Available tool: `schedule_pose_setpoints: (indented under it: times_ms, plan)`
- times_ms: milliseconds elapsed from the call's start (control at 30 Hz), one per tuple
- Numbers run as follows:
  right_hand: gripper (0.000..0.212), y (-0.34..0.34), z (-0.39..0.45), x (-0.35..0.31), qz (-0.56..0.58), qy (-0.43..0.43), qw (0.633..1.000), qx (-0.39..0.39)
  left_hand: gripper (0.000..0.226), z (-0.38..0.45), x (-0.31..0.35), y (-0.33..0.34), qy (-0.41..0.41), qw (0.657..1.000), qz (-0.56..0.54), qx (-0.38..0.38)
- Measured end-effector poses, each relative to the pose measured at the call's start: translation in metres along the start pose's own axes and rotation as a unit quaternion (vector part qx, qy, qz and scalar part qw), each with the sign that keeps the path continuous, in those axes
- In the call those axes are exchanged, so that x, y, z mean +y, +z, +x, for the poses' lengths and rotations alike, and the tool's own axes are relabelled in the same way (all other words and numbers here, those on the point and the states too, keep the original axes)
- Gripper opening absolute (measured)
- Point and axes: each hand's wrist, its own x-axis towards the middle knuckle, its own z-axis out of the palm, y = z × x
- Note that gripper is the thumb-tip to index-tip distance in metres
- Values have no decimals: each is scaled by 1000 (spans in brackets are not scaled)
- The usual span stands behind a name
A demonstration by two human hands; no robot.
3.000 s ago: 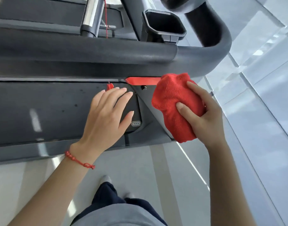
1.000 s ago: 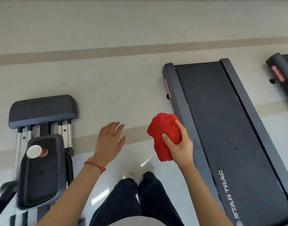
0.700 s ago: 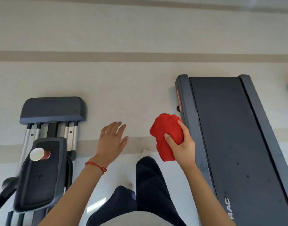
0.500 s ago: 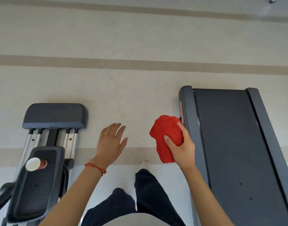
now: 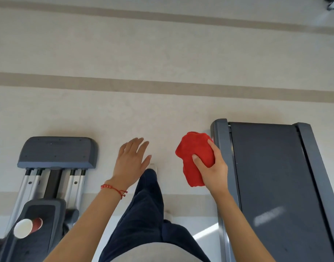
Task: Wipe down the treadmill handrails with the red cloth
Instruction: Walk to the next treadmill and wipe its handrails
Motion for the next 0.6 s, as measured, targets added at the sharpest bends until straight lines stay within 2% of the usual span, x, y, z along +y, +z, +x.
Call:
schedule_pose_setpoints:
  times_ms: [333,467,600]
  plan:
    - [62,52,146,-76,5,1,1000,27,70,170,-50,-54,27,999,9,18]
    - [63,62,193,-96,19,14,999,33,57,225,-61,-67,24,999,5,23]
    - [62,64,248,-109,13,16,999,35,73,281,-62,-76,24,1000,0,7]
